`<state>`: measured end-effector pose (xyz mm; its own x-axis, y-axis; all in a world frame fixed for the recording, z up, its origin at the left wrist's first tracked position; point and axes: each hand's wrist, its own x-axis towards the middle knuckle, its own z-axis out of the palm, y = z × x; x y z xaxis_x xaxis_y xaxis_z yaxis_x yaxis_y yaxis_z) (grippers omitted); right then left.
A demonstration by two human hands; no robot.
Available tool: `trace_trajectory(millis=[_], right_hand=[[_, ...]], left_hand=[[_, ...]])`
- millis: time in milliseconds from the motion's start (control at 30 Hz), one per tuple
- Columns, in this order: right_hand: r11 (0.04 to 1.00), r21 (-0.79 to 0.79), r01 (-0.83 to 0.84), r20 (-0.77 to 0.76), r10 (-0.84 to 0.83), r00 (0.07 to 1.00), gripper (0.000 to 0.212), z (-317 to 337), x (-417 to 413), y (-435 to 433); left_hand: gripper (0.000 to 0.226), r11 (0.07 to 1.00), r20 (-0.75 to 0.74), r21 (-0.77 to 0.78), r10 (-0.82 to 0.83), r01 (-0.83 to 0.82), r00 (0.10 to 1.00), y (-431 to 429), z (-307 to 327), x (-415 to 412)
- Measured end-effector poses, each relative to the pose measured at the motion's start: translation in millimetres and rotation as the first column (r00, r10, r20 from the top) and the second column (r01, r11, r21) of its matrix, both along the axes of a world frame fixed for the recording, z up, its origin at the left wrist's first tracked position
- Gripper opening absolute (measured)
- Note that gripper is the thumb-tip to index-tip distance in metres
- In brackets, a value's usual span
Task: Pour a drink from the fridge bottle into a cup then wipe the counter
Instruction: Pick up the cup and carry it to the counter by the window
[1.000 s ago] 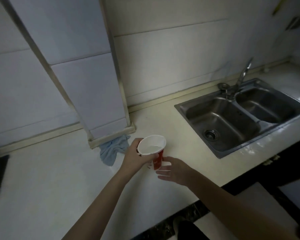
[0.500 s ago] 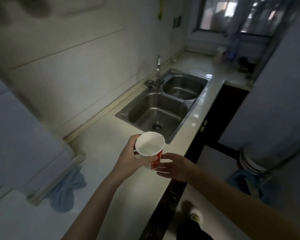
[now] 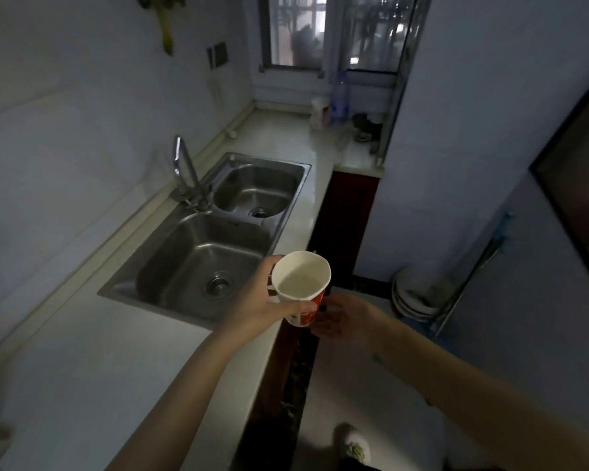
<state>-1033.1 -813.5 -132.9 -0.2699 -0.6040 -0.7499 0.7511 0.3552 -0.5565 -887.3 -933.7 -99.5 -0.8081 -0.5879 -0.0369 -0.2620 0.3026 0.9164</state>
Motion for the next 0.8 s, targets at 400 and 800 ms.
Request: trace_trajectory(millis=[400, 800], right_hand=[[0.997, -0.070, 0.038, -0.013, -0.039, 0.999, 0.020, 11.3, -193.4, -15.7], [0.997, -0.078, 0.010, 0.045, -0.007, 0.999, 0.029, -0.9, -294.1, -80.3]], left_hand=[[0.087, 0.997, -0.057, -0.071, 0.015, -0.019, 0.998, -28.6, 11.1, -193.3], [0.077, 0.971, -0.119, 0.108, 0.224, -0.211, 0.967, -75.1, 2.4, -289.2]])
